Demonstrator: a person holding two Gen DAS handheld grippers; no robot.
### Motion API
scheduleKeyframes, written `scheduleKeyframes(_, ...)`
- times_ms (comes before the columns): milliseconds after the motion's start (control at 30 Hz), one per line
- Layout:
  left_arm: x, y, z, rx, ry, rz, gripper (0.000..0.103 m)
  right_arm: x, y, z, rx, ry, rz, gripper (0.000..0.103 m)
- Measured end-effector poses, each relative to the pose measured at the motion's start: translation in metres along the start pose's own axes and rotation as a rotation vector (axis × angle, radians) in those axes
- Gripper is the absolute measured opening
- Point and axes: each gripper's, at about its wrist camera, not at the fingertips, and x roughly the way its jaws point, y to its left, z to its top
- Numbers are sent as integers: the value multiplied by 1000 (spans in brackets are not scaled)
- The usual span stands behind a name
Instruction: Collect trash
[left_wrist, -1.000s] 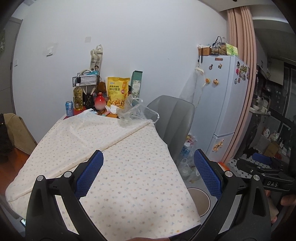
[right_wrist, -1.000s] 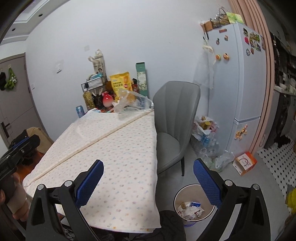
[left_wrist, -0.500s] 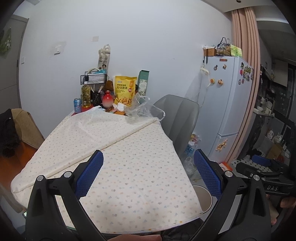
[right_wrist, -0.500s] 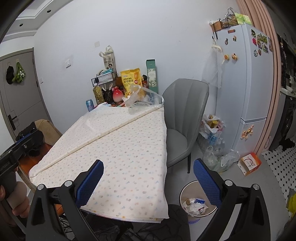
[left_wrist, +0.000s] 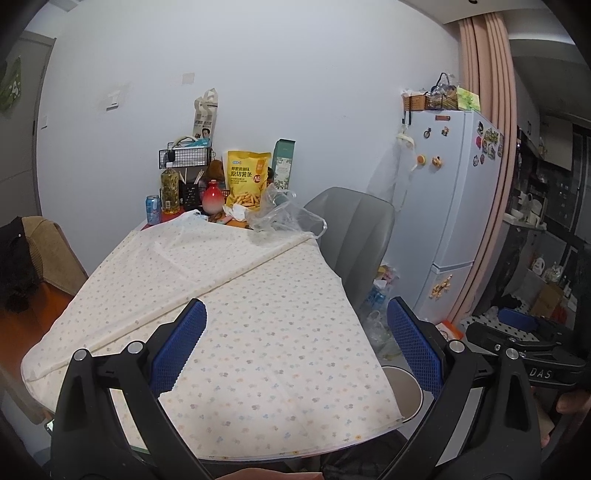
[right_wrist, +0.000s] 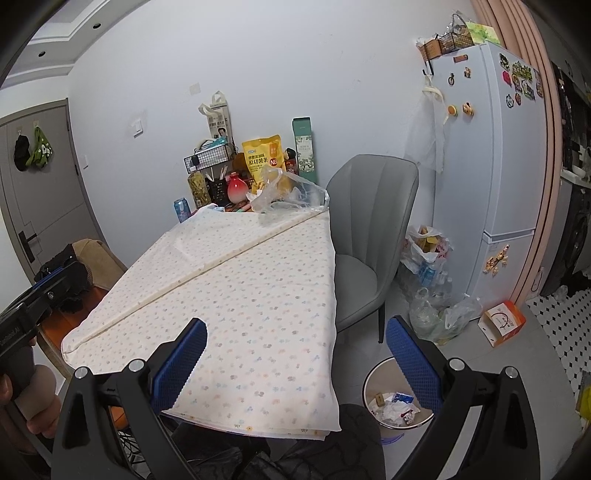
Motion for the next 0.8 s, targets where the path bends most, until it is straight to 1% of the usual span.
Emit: scheduleKeyframes(800,4,2,-7,-19,24,2,97,6,-2,-10,19,11,9,95)
